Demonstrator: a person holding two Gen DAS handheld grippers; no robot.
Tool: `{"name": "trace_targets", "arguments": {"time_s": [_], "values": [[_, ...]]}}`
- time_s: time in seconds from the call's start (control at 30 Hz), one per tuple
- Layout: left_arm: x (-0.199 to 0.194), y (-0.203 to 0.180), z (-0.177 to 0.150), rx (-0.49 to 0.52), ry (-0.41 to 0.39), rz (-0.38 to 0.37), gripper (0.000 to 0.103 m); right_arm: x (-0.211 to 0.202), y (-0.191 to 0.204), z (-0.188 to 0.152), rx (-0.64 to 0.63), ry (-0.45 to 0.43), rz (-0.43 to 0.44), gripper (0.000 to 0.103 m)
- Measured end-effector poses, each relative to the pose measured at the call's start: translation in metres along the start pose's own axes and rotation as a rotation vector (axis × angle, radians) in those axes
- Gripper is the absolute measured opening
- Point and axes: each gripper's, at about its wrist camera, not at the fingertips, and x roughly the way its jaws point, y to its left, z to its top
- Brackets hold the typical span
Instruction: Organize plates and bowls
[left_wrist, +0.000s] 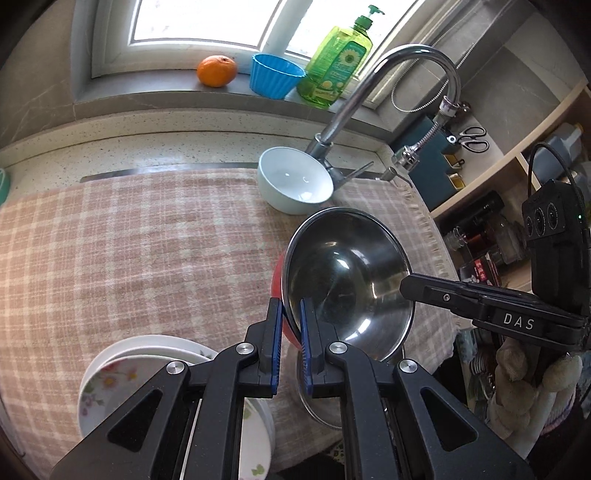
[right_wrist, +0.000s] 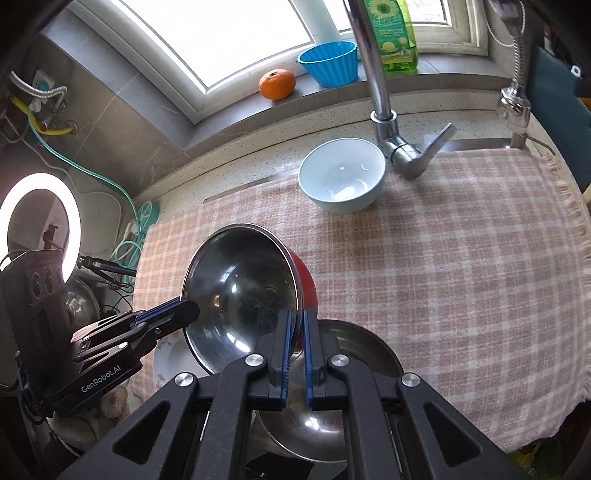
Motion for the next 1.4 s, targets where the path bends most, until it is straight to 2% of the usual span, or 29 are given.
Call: {"name": "trace_targets", "arguments": {"time_s": [0.3, 0.63, 1.03, 1.4], "values": [[0.018, -0.027, -0.029, 0.041, 0.079, -0.032, 0.008, -0.015, -0.027, -0.044, 0.051, 0.008, -0.04, 0.006], [0.039, -0.038, -0.054, 0.07, 0.154, -0.02, 0.008, -0.005, -0.047, -0.076, 0.077, 0.054, -0.069, 0.006], [0.054, -0.038, -0.061, 0.101, 0.183, 0.049, 0.008, 0.025, -0.054, -0.081, 0.055, 0.099, -0.101, 0.006], [0.062, -0.035, -0.062, 0.097, 0.194, 0.077, 0.008, 0.036, -0.056, -0.082, 0.042, 0.113, -0.113, 0.007]]}}
